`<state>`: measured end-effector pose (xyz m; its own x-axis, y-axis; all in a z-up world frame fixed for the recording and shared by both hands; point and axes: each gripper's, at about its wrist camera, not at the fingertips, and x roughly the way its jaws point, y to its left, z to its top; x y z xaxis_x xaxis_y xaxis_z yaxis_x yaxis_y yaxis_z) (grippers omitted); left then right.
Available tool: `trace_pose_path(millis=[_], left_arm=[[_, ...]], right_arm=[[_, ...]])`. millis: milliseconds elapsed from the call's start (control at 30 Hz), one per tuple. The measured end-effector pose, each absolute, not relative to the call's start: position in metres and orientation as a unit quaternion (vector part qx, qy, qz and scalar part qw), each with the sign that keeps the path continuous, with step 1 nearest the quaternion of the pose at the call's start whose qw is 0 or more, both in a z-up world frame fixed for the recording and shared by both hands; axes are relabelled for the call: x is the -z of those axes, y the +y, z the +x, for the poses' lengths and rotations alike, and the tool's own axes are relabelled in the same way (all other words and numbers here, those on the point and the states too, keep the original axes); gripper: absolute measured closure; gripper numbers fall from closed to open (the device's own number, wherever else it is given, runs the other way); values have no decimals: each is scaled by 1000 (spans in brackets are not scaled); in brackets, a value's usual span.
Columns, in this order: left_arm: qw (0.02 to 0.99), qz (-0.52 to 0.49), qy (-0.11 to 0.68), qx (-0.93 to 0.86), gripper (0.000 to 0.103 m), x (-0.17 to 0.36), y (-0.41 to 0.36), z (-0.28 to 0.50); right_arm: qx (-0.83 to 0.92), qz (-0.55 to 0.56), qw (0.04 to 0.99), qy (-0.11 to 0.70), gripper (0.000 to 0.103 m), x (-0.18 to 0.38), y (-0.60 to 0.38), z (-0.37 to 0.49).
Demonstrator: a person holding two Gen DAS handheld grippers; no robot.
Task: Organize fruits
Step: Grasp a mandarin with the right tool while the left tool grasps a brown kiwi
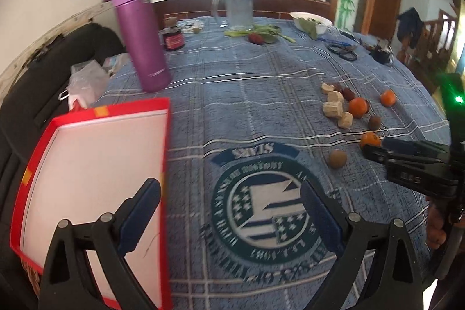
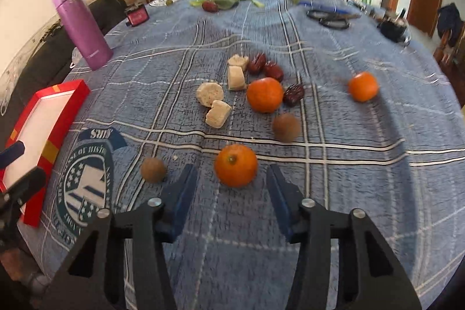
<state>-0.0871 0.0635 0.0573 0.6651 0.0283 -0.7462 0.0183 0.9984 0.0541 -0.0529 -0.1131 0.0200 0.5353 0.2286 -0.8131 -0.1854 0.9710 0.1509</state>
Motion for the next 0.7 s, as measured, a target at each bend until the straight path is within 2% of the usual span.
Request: trace_pose_path(millis=[33,133,167,333,567,700], left_arm=[[912,32,410,0,11,-56,60,-84],[906,43,420,20,24,-53,49,-74],[904,45,424,31,25,-51,44,-71],[895,68,437,62,27,-43,22,-60],[881,88,453,100,27,-34,-9,-47],[874,93,461,120,32,-29,-23,-42]], right_arm=[[-118,26,874,470,54,-18,-113,-49],[-122,28,873,471,68,-15,-111,-43],[-119,25,875,469,70,-15,-111,-42],[-131,51,878,458,71,-14,-122,-40],[-127,146,886,421,71,-18,-162,-40],[-117,166,888,413,71,-20,-170,-40]])
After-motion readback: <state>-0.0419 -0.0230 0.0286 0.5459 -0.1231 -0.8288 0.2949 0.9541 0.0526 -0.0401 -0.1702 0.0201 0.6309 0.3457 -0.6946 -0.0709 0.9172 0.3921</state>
